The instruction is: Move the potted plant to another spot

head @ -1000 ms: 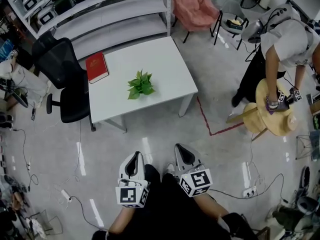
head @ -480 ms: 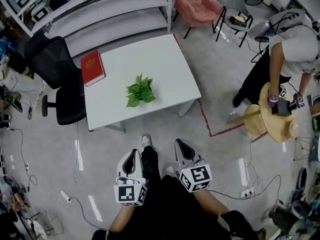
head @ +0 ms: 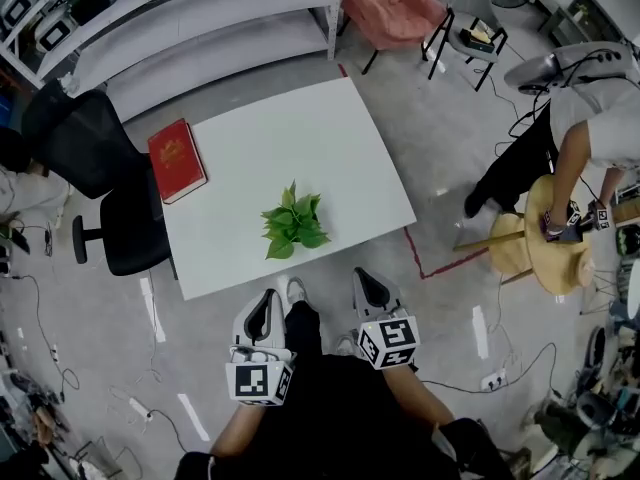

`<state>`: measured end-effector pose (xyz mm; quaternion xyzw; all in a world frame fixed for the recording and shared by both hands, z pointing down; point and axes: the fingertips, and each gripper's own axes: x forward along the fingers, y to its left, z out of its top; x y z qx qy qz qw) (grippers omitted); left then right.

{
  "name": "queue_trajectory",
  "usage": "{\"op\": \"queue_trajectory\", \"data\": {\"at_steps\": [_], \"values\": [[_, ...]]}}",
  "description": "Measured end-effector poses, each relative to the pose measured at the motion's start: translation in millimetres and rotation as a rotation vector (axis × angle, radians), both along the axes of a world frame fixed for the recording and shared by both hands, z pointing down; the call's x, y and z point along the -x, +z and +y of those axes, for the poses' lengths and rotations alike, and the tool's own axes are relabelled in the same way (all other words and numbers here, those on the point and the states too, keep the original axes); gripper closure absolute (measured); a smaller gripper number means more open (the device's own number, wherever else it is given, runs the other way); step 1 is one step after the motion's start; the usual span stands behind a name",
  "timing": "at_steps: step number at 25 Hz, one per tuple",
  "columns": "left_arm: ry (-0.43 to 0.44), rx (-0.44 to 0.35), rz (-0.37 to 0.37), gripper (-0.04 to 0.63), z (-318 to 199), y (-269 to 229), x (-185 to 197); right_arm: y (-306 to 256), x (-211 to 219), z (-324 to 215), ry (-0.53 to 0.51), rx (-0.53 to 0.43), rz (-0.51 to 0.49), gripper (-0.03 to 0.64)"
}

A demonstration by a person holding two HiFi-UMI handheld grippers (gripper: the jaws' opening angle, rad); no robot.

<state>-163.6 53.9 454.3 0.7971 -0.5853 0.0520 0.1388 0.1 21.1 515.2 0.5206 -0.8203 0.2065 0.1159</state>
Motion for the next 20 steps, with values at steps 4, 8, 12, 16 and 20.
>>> {"op": "queue_trajectory", "data": {"at_steps": [4, 8, 12, 16, 20], "values": [[0.040, 0.018, 0.006, 0.577, -46, 6, 15, 20, 8, -43, 0.048, 0.046, 0.023, 0.604], [0.080, 0.040, 0.016, 0.577, -88, 15, 26, 42, 16, -79, 0.079, 0.092, 0.043, 0.604], [0.112, 0.049, 0.018, 0.577, -122, 22, 36, 67, 18, -109, 0.111, 0.143, 0.072, 0.604], [0.131, 0.070, 0.025, 0.577, -144, 31, 45, 96, 22, -131, 0.109, 0.224, 0.091, 0.603], [0.138, 0.088, 0.034, 0.578, -162, 40, 56, 133, 35, -142, 0.056, 0.359, 0.102, 0.600]]}}
